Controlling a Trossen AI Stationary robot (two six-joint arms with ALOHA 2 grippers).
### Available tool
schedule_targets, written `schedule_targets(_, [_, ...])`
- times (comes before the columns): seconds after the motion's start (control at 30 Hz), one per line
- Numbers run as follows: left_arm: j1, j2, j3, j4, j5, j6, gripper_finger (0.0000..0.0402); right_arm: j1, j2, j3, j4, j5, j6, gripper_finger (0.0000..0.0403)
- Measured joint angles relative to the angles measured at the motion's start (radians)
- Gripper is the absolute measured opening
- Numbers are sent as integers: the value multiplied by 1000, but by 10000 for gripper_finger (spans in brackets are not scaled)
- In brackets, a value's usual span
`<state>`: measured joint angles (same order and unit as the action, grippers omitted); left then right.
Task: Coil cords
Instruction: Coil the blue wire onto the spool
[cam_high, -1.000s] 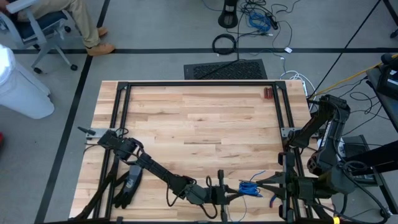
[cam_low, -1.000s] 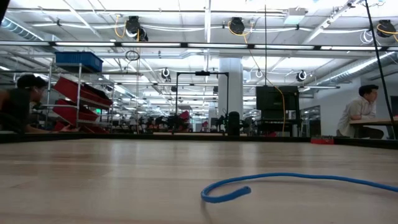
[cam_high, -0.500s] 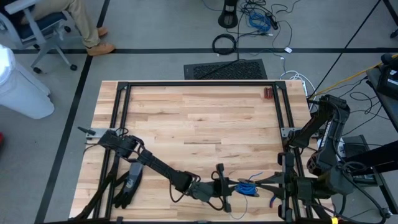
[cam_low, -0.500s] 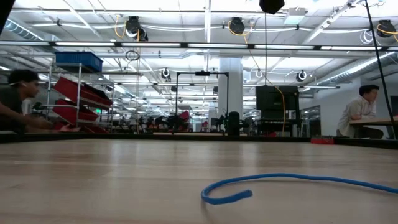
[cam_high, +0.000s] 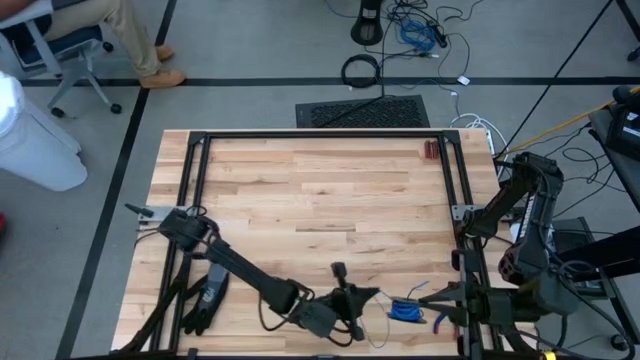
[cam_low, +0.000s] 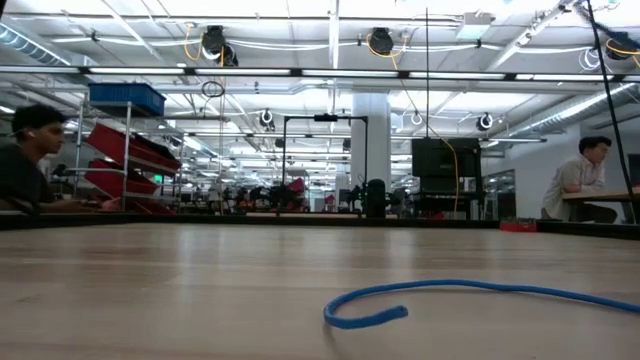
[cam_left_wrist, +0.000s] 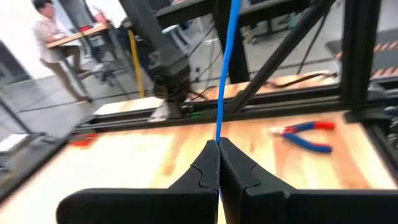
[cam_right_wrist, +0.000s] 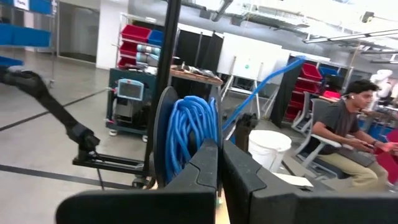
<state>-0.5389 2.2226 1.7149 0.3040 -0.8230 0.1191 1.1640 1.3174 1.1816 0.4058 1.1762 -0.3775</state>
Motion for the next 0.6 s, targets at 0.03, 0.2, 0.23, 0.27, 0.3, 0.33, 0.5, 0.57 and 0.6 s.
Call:
schedule_targets(0.03, [-8, -22, 0, -43, -22, 0, 0, 2, 0, 0, 0, 0, 1, 0])
schedule_targets(0.2, [-48, -118, -1, -195, -137, -6, 0, 3, -2, 0, -42, 1, 39, 0])
schedule_targets(0.23, [-59, -135, -1, -227, -161, -6, 0, 1, -2, 0, -60, 1, 49, 0])
schedule_targets(0.27, [-68, -150, -1, -252, -182, -6, 0, 0, -2, 0, -75, 1, 60, 0])
schedule_targets(0.3, [-78, -165, -1, -284, -210, -6, 0, -4, -2, 0, -87, 1, 71, 0])
schedule_targets(0.33, [-89, -180, -1, -315, -238, -7, 0, -7, -1, 0, -95, 3, 81, 0])
schedule_targets(0.5, [-142, -238, 0, -441, -406, -9, 0, -18, -1, 0, -120, 3, 108, 0])
schedule_targets(0.57, [-163, -255, 0, -495, -475, -10, 0, -23, -2, 0, -129, 1, 122, 0])
schedule_targets(0.6, [-173, -263, 0, -527, -502, -21, 0, -24, -1, 0, -134, 0, 129, 0])
